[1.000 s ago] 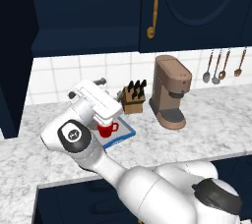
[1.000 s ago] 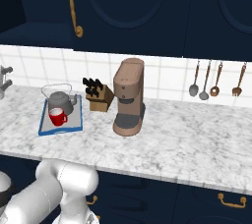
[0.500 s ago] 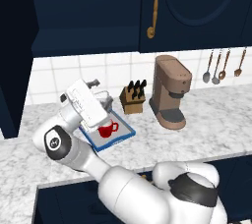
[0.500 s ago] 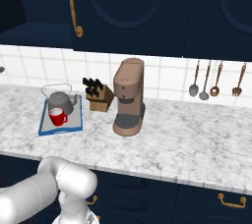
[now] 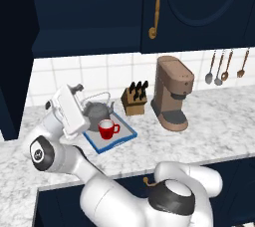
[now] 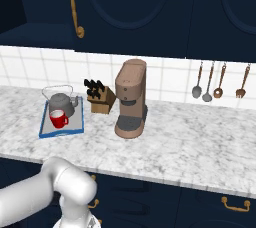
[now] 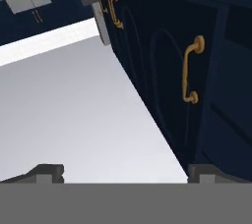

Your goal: Pick the kettle from the counter and place it on the tray. Then pick the mug from the cabinet and place it on the tray. Then close the cabinet doors.

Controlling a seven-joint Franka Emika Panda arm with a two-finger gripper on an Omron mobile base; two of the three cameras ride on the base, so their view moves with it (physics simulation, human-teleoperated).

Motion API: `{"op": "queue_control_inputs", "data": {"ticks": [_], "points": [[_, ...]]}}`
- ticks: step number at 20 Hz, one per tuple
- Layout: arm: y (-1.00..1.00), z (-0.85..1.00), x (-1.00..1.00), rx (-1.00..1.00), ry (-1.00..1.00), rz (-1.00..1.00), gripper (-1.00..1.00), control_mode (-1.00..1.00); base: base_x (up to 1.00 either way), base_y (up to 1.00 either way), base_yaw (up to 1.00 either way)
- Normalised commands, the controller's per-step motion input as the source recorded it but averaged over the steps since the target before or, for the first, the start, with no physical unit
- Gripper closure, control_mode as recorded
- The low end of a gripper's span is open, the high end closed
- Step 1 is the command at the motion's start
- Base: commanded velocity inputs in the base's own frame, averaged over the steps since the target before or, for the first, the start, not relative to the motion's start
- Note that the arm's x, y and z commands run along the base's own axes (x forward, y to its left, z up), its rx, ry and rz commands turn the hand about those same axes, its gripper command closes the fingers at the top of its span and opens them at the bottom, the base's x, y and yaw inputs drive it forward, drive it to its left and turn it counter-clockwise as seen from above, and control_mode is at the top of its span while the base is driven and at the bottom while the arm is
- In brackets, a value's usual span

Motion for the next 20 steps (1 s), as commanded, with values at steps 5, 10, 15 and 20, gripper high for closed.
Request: {"op": "queue_control_inputs", "data": {"ticks": [5,10,15,20], "points": [[0.49,-0.16,0.03,-0.13,0.0,-0.02,-1.0,-1.0,0.0,0.0,0.0],[0.32,-0.17,0.08,-0.09,0.02,0.0,-1.0,-1.0,0.0,0.0,0.0],[0.21,-0.27,0.33,-0.04,0.11,0.0,-1.0,-1.0,0.0,0.0,0.0],[0.46,-0.22,0.3,-0.06,0.22,0.0,-1.0,-1.0,0.0,0.0,0.0]]}}
